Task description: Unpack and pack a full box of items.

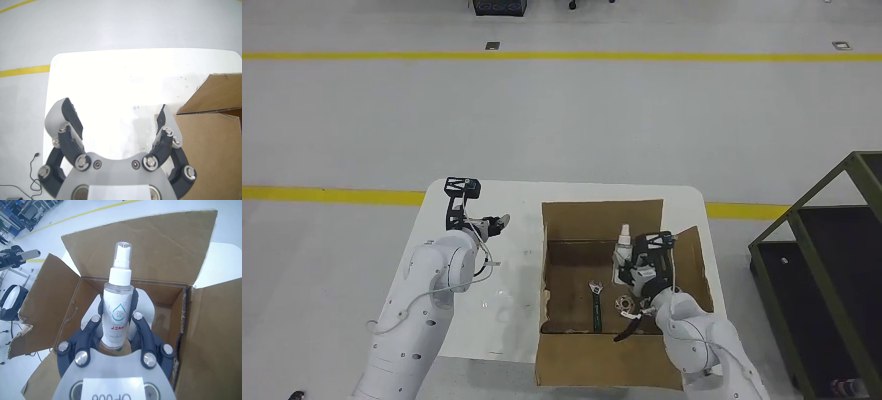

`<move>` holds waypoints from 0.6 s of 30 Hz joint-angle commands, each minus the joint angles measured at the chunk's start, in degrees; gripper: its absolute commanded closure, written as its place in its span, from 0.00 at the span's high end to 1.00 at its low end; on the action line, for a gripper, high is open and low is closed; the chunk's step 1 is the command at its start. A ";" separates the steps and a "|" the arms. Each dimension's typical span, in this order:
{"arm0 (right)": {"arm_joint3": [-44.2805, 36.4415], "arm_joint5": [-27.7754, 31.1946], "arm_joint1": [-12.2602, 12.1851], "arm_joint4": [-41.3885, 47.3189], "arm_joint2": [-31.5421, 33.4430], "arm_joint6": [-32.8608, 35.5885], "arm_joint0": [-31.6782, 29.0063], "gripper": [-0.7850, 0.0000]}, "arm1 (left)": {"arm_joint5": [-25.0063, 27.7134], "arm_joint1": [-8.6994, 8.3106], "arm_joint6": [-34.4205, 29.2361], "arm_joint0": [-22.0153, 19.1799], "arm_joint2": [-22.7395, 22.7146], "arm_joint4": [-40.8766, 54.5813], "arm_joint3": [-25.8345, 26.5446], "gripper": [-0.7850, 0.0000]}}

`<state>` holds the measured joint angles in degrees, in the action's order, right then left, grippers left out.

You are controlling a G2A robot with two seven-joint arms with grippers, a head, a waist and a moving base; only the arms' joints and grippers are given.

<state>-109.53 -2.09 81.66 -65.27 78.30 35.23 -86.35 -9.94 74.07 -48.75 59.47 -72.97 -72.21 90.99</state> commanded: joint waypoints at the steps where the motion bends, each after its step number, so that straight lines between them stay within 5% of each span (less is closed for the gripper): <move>1: 0.00 -0.01 0.01 -0.02 -0.04 0.03 0.02 0.00 | 0.00 0.00 0.00 0.00 0.00 0.00 0.00 1.00; 10: -1.79 1.21 -0.12 2.24 1.26 -2.48 -0.42 0.00 | 0.00 0.00 0.00 0.00 0.00 0.00 0.00 1.00; 18: -14.76 5.64 -1.29 13.49 16.91 -7.73 -5.51 0.00 | 0.00 0.00 0.00 0.00 0.00 0.00 0.00 1.00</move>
<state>-122.98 3.37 80.48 -52.63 92.88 27.80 -91.20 -9.94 74.07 -48.75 59.47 -72.97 -72.21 90.99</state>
